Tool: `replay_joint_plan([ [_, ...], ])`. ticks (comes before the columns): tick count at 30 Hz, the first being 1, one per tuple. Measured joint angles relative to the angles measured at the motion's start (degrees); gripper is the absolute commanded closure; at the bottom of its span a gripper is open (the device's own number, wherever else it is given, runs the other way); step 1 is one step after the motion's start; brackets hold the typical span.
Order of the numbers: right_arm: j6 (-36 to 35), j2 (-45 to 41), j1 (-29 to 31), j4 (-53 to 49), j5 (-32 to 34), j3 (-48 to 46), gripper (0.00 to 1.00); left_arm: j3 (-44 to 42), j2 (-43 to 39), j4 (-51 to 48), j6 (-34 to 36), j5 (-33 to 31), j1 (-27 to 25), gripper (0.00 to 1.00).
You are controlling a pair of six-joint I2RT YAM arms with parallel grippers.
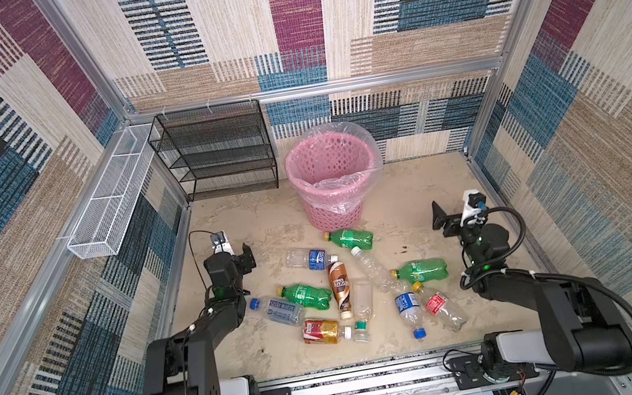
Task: Throw the plastic bottles in the bin
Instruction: 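Raise both grippers from rest and move them over the bottle pile, then lower the right gripper onto a clear bottle and grasp it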
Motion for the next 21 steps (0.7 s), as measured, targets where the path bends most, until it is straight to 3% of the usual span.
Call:
replay_joint_plan([
  [6,11.5,-6.8,0.0,-27.6,2.2,16.4,0.15,14.8,-9.5,-22.6,-11.1,-0.2,0.0,0.36],
  [12,22.4,-7.6,2.3,-54.5,0.4,28.1,0.18,21.3,-13.0,-40.0,-21.6,10.9,-1.1,0.39],
  [16,25.5,-9.9,8.6,-69.6,0.2,28.1,0.21,21.2,-15.0,-49.5,-24.2,17.4,-2.6,0.39],
  [21,29.5,-12.3,20.6,-82.9,0.2,24.9,0.27,18.5,-18.7,-58.1,-25.6,22.1,-3.2,0.39],
])
